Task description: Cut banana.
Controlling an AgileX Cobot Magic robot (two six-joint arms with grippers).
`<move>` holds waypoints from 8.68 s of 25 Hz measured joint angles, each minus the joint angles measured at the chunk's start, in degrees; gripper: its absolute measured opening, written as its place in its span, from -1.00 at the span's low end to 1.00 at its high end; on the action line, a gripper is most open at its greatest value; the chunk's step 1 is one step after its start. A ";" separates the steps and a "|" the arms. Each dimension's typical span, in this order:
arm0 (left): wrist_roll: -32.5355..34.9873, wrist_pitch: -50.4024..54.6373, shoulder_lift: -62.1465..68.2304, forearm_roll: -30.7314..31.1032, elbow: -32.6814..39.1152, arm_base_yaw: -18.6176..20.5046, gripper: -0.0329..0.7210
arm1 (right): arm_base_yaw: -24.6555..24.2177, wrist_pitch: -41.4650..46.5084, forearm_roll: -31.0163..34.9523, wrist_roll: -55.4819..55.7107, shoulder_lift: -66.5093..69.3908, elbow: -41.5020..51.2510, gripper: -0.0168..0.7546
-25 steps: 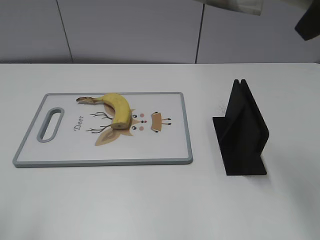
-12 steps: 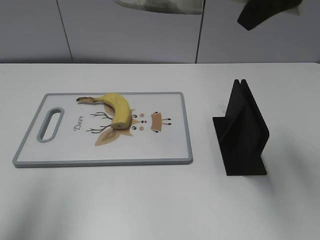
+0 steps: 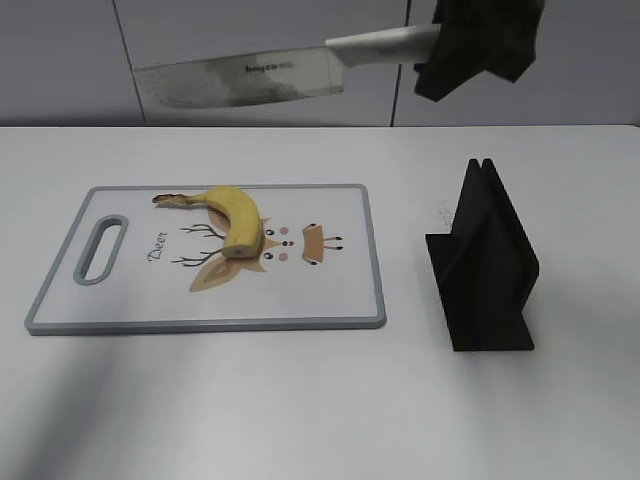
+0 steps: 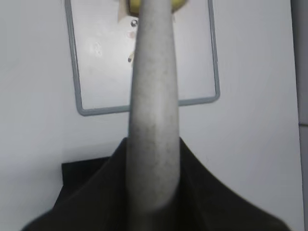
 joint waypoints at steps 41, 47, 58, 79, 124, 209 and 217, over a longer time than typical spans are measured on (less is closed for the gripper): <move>10.89 -10.35 26.06 5.23 -0.88 -12.30 -0.86 | -0.06 -8.61 13.95 -9.49 14.89 -1.70 -0.50; 11.31 -12.38 27.10 5.16 -0.88 -12.36 -0.86 | -0.11 -8.25 11.87 -5.41 16.20 -1.83 -0.49; 11.30 -14.41 31.38 3.59 -0.88 -13.27 -0.86 | -0.40 -7.83 8.94 -2.47 18.47 -1.89 -0.48; 5.85 -25.22 36.30 6.96 5.49 -17.17 -0.85 | -0.46 -5.84 4.74 1.78 24.89 -1.89 -0.45; 6.07 -28.62 42.35 4.62 5.34 -17.17 -0.85 | -0.76 -8.51 3.87 1.74 33.48 -3.02 -0.39; -44.90 -16.07 -1.04 17.75 5.46 -3.45 0.66 | -0.55 1.74 -0.53 29.34 -3.00 -3.07 -0.50; -62.07 2.88 -7.88 30.15 6.26 0.24 0.66 | -0.55 1.81 -2.64 53.66 -10.71 -0.79 -0.50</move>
